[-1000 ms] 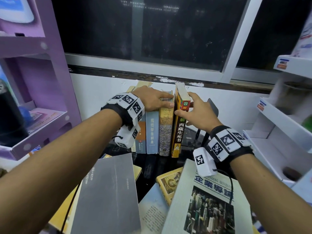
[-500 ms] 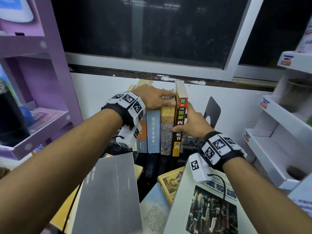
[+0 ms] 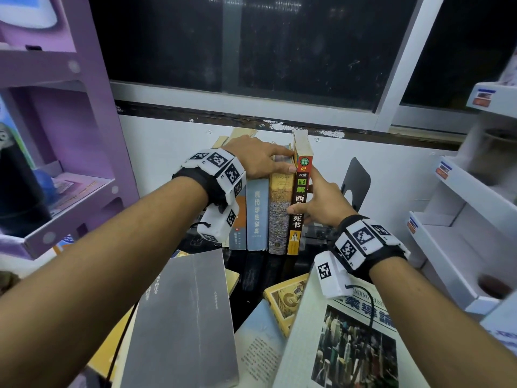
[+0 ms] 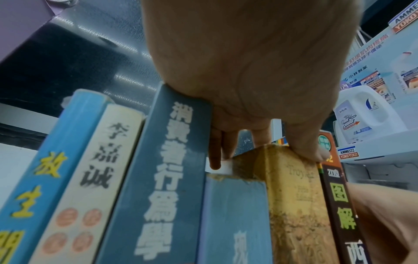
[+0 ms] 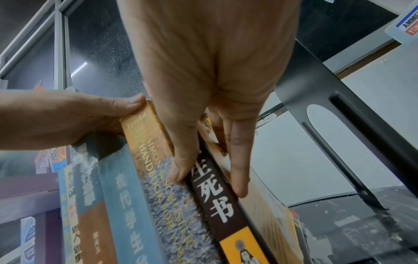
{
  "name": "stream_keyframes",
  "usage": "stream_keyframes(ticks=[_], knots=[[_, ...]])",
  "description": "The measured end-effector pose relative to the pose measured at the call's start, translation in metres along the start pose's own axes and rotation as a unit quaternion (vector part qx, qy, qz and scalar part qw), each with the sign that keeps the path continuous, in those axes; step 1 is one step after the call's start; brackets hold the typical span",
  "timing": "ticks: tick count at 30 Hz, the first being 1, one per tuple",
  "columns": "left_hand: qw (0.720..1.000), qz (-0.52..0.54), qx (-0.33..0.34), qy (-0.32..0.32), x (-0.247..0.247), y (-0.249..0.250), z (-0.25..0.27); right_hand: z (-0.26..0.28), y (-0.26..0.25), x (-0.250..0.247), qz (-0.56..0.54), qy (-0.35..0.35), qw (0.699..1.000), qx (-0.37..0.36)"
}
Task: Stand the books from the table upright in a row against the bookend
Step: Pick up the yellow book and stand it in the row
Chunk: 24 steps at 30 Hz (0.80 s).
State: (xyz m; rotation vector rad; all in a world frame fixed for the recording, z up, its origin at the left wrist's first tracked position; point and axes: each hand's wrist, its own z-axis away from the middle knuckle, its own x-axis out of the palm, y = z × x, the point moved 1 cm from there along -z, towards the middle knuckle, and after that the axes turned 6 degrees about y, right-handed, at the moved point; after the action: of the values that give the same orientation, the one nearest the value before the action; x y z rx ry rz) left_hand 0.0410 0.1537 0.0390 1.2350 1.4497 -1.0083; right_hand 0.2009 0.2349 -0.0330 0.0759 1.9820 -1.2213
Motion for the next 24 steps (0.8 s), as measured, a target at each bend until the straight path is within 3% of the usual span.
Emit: stream_keyframes(ticks=[16,24], knots=[[0.998,0.043,0.007,0.039,0.002,-0.002,0.001,0.007,-0.01,-0.01,0.053,0.0,0.999,0.01],[0.991,0.089,0.019,0.097,0.001,0.006,0.022,0.022,-0.023,-0.025,0.093,-0.006,0.996,0.012]])
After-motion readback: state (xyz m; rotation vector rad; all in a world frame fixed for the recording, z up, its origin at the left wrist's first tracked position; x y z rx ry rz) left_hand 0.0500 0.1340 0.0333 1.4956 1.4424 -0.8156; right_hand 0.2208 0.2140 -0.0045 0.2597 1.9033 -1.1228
